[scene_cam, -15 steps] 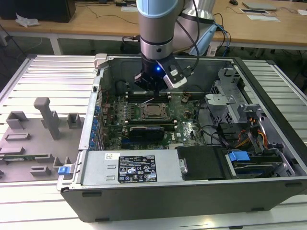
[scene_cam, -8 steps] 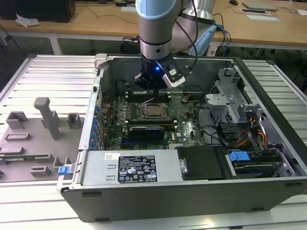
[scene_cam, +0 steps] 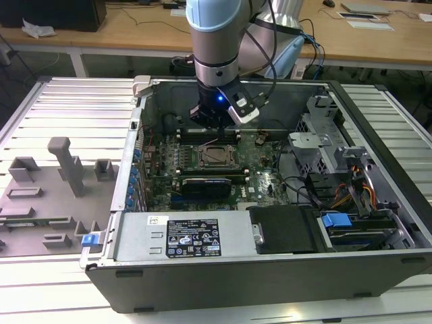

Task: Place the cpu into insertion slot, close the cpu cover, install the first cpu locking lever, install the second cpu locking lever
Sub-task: 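Install the first cpu locking lever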

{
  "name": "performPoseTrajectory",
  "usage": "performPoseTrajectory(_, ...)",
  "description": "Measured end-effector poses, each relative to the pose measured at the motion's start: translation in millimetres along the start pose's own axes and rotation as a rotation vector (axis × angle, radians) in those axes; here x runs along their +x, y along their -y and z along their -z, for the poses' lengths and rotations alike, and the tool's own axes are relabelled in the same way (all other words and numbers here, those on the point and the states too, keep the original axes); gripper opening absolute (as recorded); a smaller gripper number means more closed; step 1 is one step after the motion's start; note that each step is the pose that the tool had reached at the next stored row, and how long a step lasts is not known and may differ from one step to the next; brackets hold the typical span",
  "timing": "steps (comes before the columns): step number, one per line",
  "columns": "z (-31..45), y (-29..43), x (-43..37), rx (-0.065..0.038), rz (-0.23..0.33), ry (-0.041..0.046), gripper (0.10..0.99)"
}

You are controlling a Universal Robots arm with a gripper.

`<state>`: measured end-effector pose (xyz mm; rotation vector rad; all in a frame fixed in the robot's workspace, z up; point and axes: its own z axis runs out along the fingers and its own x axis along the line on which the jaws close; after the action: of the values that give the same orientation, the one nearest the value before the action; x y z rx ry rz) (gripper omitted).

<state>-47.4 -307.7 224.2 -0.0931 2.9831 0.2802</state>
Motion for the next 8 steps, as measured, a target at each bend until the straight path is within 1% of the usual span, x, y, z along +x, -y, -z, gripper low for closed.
performPoseTrajectory(4,-0.3,0.0,0.2,0.001,0.0,0.0007,0.106)
performPoseTrajectory(5,-0.9,0.1,0.6,0.002,-0.001,0.0037,0.106)
performPoseTrajectory(6,-3.9,0.6,1.6,0.011,-0.023,0.0161,0.106)
performPoseTrajectory(8,-5.4,0.8,3.6,0.017,-0.049,0.0215,0.106)
